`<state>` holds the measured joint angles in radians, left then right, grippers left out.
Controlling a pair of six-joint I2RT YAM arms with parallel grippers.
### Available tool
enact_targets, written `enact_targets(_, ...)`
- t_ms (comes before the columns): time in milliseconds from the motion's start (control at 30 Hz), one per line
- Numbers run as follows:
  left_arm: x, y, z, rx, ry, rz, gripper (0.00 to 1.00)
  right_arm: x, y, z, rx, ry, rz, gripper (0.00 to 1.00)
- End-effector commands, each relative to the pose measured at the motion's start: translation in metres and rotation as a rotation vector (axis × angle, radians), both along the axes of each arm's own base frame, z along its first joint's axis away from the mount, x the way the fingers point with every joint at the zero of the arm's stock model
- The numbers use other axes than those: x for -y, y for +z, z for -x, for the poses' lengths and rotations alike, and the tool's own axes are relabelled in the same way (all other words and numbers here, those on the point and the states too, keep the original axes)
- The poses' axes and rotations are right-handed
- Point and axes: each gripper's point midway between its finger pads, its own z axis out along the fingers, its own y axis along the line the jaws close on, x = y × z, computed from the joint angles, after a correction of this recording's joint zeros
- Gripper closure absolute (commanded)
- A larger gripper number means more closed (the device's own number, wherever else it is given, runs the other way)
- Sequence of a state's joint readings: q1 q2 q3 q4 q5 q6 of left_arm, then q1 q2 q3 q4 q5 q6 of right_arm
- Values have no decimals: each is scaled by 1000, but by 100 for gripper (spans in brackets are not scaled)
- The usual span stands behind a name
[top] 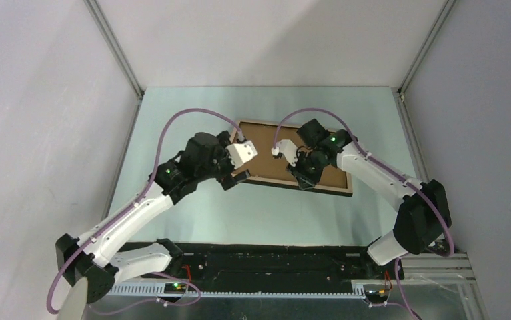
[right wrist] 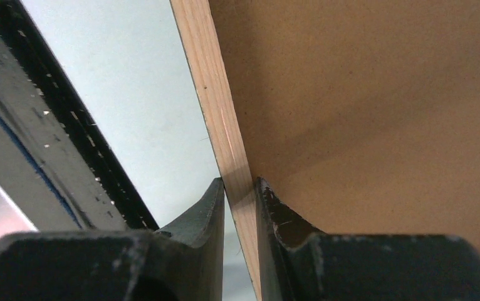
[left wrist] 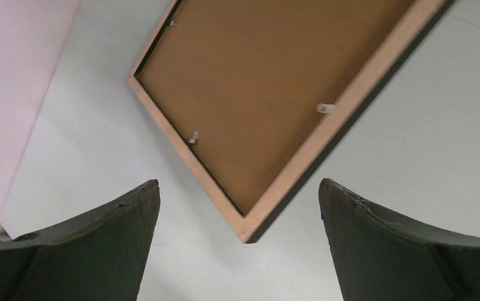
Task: Put the photo into the frame
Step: Turn over the photo frame at the center of the board.
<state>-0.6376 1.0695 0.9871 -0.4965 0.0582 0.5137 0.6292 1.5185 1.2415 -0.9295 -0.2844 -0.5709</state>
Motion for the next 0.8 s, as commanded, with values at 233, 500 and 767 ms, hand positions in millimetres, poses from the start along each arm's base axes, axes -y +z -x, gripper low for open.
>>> enact_targets(233,51,-2,21,127,-276,-291,1,-6,80,-9,-103,-23,-195,100)
enact_targets(500,98,4,5,171,-354,-367,4,0,97,-13,-159,-45,-249,100)
enact_targets(767,134,-1,-1,173,-411,-392,8,3,116,-14,-213,-60,-328,100)
